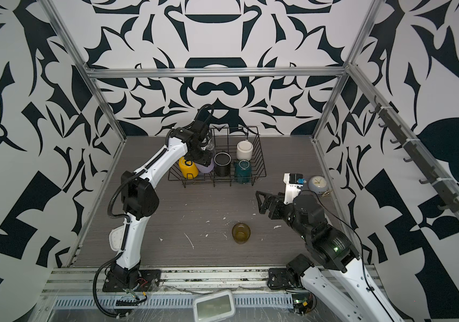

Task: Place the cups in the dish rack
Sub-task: 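Lower the lavender cup upside down into the rack with the left gripper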

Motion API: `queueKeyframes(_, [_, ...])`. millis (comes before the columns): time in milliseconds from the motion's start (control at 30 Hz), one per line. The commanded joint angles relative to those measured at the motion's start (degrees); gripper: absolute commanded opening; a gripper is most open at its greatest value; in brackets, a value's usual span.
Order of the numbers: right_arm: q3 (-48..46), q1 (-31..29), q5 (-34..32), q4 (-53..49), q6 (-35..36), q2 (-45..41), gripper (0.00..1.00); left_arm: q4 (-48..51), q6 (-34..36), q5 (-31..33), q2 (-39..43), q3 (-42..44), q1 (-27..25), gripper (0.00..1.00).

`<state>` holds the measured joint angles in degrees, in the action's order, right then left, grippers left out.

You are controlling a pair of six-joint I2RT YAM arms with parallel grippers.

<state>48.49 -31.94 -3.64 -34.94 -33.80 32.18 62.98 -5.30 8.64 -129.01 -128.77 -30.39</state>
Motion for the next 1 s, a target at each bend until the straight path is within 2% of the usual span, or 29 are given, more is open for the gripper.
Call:
queueKeyframes(0, [-0.3,-0.1,0.0,1.9,0.8,0.3,0.98,3.4,0.4,1.7,-2.4,-1.6,0.0,0.00])
queueKeyframes(500, [-1.6,-0.1,1.3,2.8,-0.5,0.3,0.98,4.1,-0.1,3.5,-7.7,-4.0,0.0,0.02])
queueKeyframes(633, [-1.7,-0.1,1.5,2.9,-0.6,0.4,0.98,3.8,-0.4,3.5,-8.2,-3.6,0.0,0.22])
queueKeyframes(667, [-1.6,-0.1,1.4,2.9,-0.6,0.4,0.98,3.9,-0.5,3.5,-8.3,-3.7,0.0,0.30])
queueKeyframes(733, [-1.7,-0.1,1.4,2.9,-0.6,0.4,0.98,3.7,-0.7,3.5,-8.5,-3.6,0.0,0.57])
queueKeyframes(800, [-1.9,-0.1,1.3,2.7,-0.6,0.4,0.98,3.6,-0.9,3.5,-8.6,-3.6,0.0,0.74])
queueKeyframes(900, [-2.0,-0.1,1.3,2.7,-0.7,0.4,0.98,3.3,-1.0,3.7,-8.5,-3.3,0.0,0.91])
queueKeyframes(967, [-2.1,-0.1,1.4,2.7,-0.6,0.5,0.98,3.1,-1.0,4.3,-8.1,-2.9,0.0,0.98])
